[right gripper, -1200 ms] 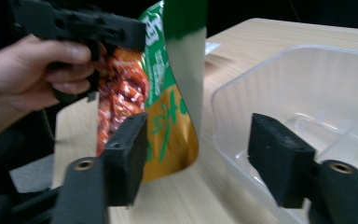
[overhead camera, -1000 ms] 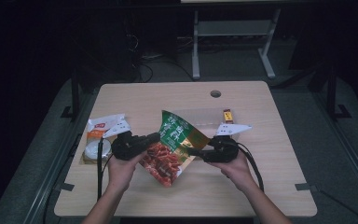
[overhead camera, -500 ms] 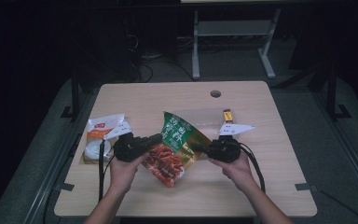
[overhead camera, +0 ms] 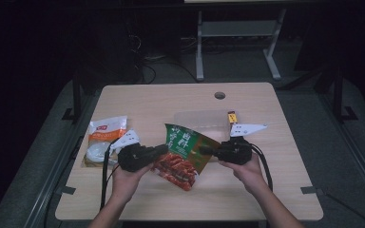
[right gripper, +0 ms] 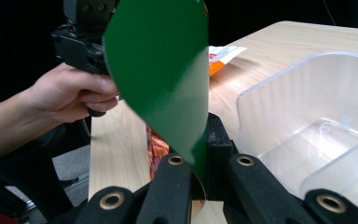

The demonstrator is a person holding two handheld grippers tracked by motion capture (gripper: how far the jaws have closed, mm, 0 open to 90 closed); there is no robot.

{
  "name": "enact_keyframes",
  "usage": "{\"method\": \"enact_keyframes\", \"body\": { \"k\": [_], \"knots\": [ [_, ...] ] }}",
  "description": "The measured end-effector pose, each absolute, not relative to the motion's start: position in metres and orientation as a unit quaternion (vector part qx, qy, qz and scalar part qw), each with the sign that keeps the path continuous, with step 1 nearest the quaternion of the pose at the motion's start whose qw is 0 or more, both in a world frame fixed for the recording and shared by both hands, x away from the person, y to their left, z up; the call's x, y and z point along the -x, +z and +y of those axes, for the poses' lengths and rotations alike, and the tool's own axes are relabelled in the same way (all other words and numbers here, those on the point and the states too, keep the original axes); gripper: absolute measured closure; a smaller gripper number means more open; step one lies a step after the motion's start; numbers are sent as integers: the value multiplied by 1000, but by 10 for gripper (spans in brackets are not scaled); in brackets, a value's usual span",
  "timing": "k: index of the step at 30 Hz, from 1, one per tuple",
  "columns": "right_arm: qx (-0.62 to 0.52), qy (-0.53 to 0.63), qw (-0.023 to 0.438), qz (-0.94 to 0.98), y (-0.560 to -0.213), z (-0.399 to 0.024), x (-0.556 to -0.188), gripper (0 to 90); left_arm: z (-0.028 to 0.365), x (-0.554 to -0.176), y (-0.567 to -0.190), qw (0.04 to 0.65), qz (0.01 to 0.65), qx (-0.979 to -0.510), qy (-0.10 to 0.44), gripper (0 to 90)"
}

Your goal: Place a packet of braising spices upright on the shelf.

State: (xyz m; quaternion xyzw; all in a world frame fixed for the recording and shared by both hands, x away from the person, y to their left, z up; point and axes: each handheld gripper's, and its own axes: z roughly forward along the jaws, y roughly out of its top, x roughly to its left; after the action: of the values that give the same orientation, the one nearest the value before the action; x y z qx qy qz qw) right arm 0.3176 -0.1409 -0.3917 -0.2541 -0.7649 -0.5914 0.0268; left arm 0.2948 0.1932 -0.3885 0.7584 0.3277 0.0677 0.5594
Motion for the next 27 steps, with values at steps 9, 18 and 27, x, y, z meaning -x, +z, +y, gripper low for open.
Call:
{"method": "enact_keyframes", "body": {
  "k": [9, 18, 27],
  "knots": [
    [241, -600, 25, -763, -380, -145, -314, 900, 190, -293, -388, 555, 317, -767, 63, 875],
    [227, -589, 14, -776, -375, -152, -312, 900, 197, -294, -385, 544, 310, -774, 90, 677],
    [220, -577, 10, -787, -370, -153, -309, 900, 210, -289, -399, 480, 300, -818, 99, 378]
  ]
}}
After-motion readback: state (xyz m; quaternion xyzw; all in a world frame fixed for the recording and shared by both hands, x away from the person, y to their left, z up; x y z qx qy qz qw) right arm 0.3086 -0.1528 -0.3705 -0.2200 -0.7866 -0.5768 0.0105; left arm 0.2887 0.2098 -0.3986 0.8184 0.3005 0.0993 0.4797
